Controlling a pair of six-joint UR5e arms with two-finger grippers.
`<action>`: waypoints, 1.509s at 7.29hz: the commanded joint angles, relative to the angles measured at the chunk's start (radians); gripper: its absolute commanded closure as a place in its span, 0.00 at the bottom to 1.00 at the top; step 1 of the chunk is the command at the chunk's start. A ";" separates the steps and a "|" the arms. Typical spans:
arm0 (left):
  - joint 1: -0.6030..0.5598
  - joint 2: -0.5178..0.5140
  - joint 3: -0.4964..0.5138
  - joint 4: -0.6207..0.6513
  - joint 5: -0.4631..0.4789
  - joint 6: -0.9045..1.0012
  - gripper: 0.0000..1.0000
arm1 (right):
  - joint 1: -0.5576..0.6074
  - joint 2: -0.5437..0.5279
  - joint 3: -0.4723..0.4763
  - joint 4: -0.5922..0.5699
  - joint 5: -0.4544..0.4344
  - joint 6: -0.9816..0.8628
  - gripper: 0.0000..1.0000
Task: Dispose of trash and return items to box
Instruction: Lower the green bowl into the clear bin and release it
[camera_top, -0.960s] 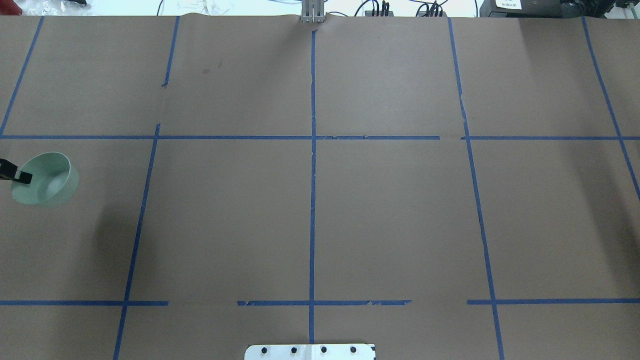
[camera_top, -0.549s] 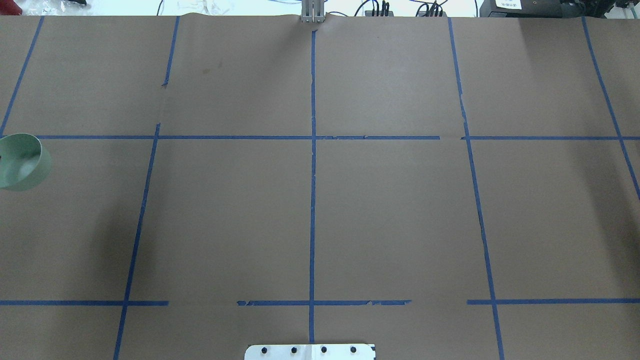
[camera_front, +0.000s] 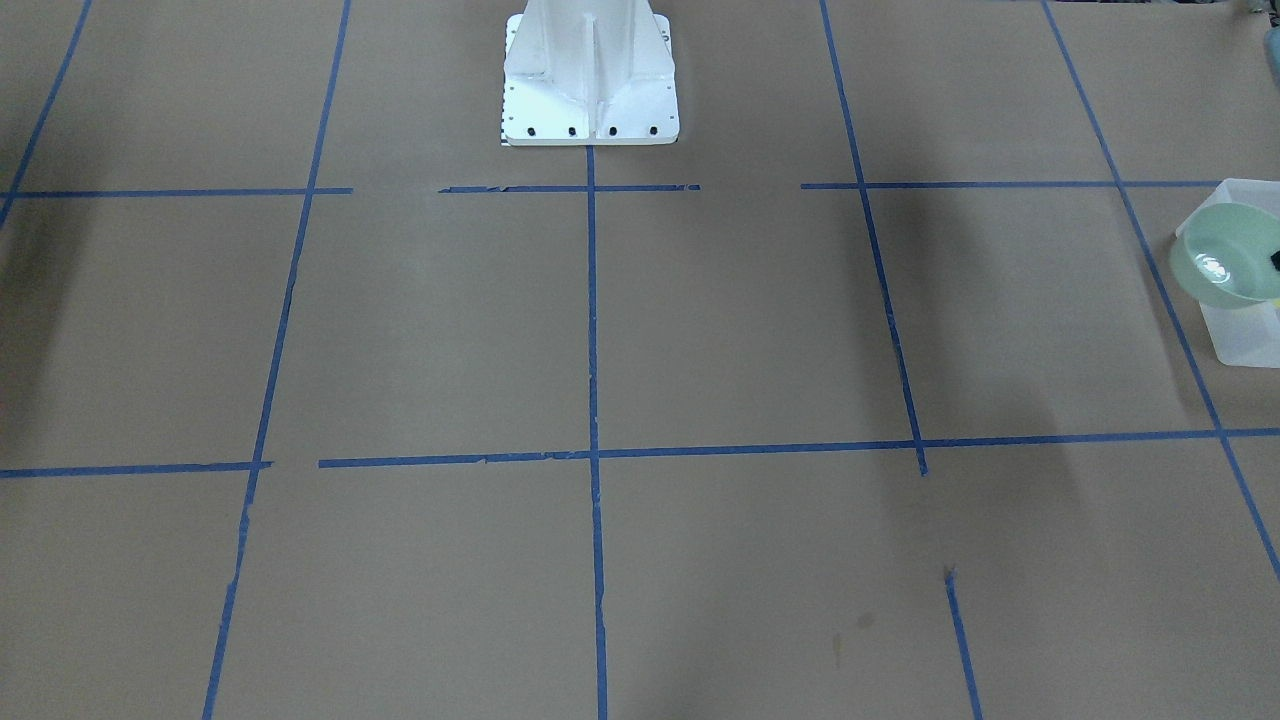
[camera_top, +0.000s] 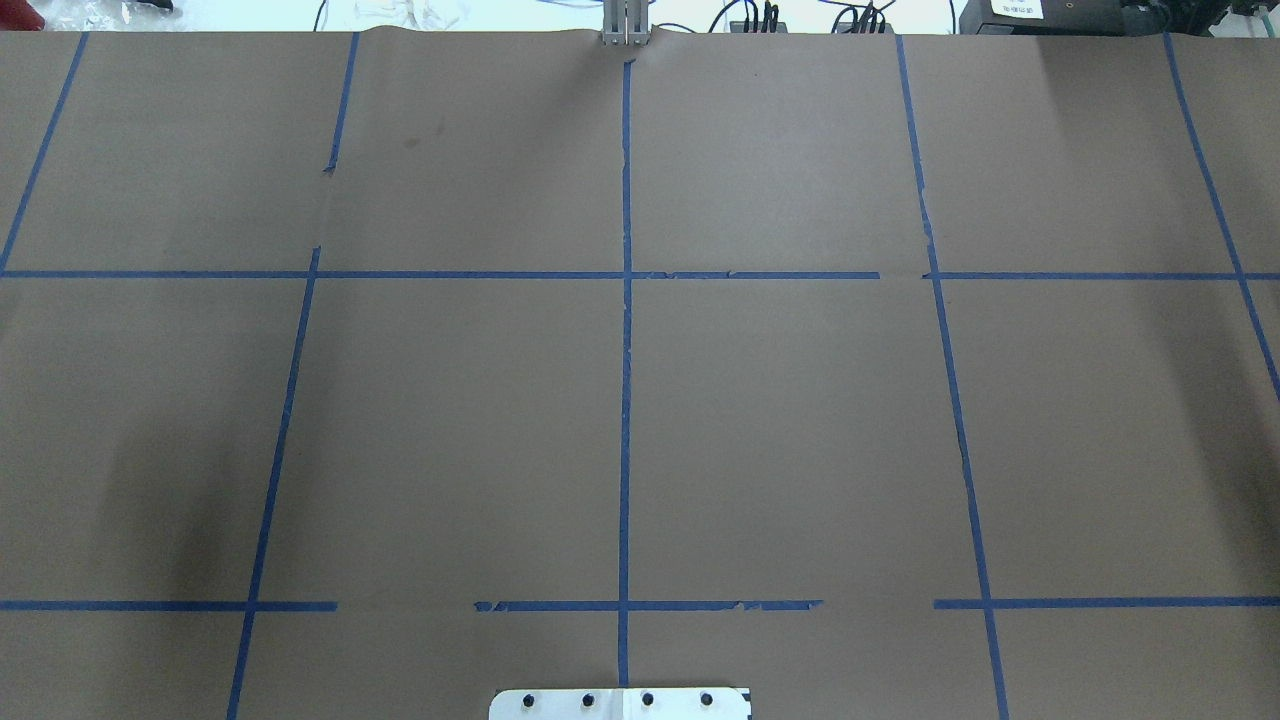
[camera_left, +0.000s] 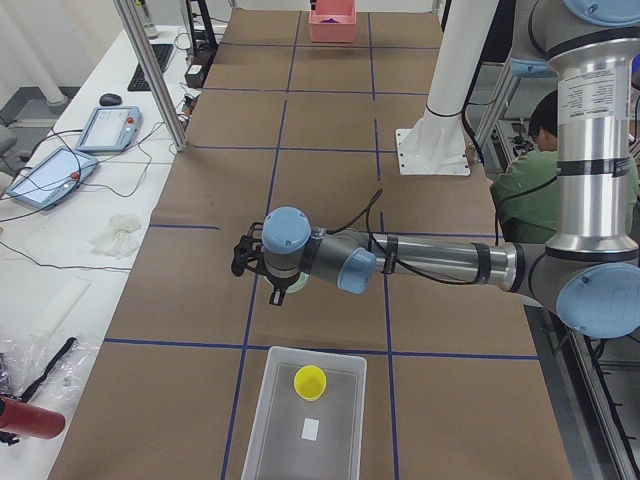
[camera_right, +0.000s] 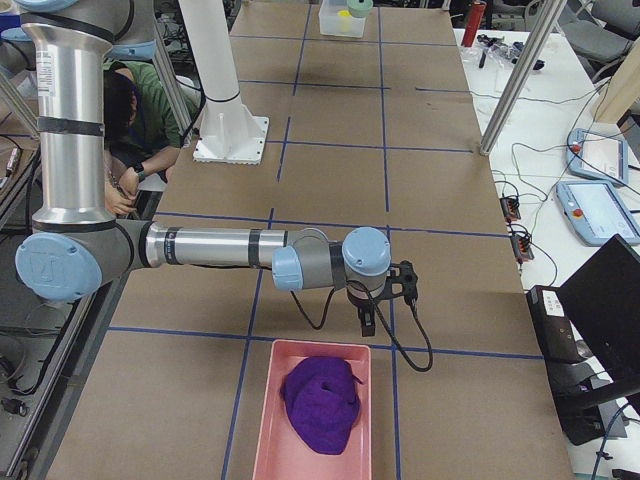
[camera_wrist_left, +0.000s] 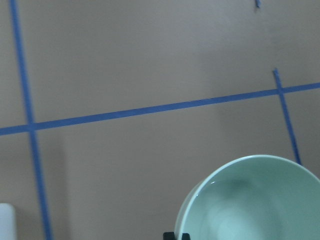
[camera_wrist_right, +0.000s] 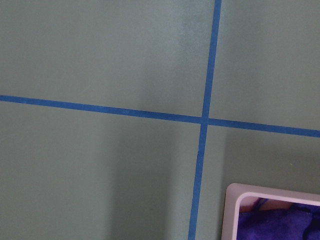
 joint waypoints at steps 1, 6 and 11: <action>-0.193 -0.034 0.202 0.077 0.003 0.206 1.00 | 0.000 0.005 0.009 0.000 0.003 0.001 0.00; -0.346 -0.083 0.565 -0.090 0.148 0.318 1.00 | 0.000 0.014 0.009 0.002 -0.003 -0.001 0.00; -0.344 -0.065 0.606 -0.162 0.213 0.312 0.01 | 0.001 0.012 0.009 0.002 -0.003 -0.001 0.00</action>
